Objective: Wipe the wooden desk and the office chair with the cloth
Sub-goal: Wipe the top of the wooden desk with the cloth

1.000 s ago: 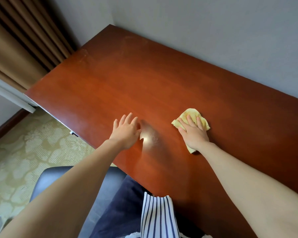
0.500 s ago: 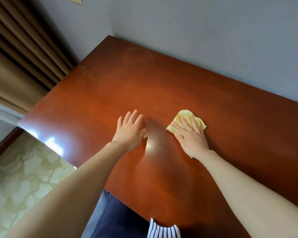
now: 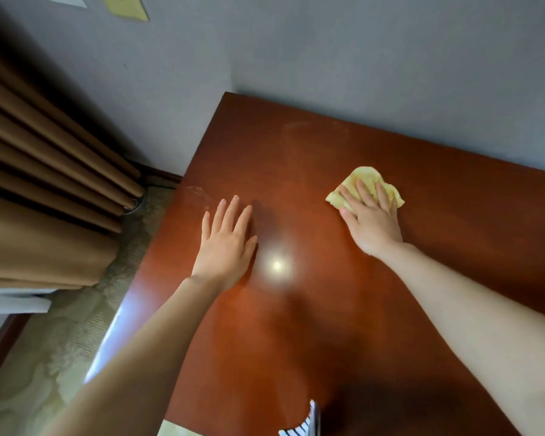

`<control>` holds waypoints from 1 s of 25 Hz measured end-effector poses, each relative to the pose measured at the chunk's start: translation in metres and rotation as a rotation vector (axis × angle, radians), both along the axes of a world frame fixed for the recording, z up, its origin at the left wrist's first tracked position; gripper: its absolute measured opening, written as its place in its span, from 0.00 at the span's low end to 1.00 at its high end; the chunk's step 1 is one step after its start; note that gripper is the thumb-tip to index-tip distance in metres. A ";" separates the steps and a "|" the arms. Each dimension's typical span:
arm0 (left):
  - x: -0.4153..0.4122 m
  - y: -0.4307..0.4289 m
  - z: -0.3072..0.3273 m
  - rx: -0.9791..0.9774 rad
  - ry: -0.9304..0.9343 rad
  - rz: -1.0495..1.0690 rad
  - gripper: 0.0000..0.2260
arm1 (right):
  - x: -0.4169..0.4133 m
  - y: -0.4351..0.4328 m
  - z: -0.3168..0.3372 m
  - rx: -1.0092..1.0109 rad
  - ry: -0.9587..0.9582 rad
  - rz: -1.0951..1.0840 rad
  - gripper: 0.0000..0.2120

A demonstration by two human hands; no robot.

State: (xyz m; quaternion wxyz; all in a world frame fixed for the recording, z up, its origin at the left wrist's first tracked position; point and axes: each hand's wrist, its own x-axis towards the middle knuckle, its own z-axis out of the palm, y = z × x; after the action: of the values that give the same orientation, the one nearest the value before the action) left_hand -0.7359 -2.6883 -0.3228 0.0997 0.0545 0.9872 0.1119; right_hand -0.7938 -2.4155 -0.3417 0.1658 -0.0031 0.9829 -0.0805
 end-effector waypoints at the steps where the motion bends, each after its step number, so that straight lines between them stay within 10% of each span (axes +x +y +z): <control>1: -0.009 -0.016 0.000 -0.001 -0.001 -0.009 0.25 | -0.012 -0.016 -0.001 0.000 0.000 -0.021 0.23; 7: -0.032 -0.052 -0.002 -0.009 -0.022 -0.055 0.25 | -0.026 -0.103 -0.003 -0.041 0.010 0.002 0.22; 18: -0.086 -0.017 -0.004 -0.047 -0.090 -0.155 0.23 | 0.092 -0.064 -0.005 0.002 0.147 0.844 0.22; 25: -0.108 -0.008 -0.009 -0.169 -0.206 -0.018 0.25 | 0.050 0.011 0.003 0.090 0.043 0.677 0.24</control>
State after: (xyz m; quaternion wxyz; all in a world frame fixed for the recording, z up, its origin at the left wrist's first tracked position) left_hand -0.8436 -2.6959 -0.3322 0.2056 0.0431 0.9772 0.0323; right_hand -0.7443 -2.4046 -0.3385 0.1623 -0.3233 0.9320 0.0228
